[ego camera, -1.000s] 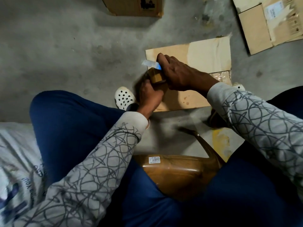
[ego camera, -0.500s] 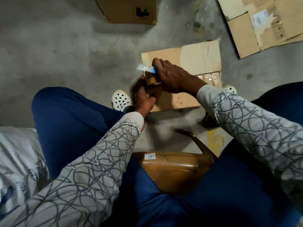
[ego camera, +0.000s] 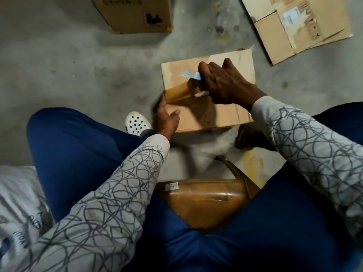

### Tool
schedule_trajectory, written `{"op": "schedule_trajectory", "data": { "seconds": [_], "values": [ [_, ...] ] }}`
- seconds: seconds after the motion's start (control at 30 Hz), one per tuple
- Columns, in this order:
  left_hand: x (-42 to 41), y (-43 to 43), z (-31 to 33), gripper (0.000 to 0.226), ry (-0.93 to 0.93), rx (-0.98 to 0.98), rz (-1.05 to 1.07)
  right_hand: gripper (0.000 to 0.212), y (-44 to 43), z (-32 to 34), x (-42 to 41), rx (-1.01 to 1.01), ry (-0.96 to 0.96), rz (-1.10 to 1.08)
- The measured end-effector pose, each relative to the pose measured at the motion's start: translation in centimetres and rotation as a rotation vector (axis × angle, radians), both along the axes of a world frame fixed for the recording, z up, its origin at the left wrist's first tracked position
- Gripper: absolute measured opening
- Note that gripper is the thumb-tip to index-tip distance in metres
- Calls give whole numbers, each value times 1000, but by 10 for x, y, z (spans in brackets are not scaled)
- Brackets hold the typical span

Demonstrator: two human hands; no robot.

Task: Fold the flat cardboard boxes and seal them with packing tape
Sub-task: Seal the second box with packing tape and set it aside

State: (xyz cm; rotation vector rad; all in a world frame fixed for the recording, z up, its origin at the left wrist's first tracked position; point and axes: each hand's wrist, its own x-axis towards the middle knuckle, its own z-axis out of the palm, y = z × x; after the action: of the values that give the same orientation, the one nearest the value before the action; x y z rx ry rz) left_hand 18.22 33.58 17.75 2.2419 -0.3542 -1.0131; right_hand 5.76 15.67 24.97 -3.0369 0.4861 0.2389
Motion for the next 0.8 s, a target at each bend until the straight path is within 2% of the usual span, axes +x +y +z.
{"op": "schedule_trajectory", "data": {
  "seconds": [0.2, 0.23, 0.33, 0.47, 0.5, 0.67, 0.77, 0.8],
  "values": [
    [1, 1, -6, 80, -42, 5, 6, 96, -39, 15, -46, 34, 37, -202],
    [1, 0, -7, 81, -39, 5, 15, 98, -41, 17, -55, 21, 32, -216],
    [-2, 0, -9, 87, -40, -14, 23, 83, -33, 16, -70, -6, -5, -218],
    [-5, 2, -11, 84, -71, -44, 36, 46, -31, 11, -78, -151, -9, -171],
    [-6, 1, -12, 82, -70, -44, 44, 43, -32, 10, -81, -172, 13, -173],
    [-18, -5, -14, 72, -73, -21, 80, 49, -36, 16, -96, -130, 53, -232],
    [-20, -5, -15, 68, -101, -23, 92, 75, -29, 18, -102, -98, 90, -234],
    [-20, -5, -15, 69, -98, -29, 102, 73, -28, 15, -107, -108, 94, -231]
  ]
}}
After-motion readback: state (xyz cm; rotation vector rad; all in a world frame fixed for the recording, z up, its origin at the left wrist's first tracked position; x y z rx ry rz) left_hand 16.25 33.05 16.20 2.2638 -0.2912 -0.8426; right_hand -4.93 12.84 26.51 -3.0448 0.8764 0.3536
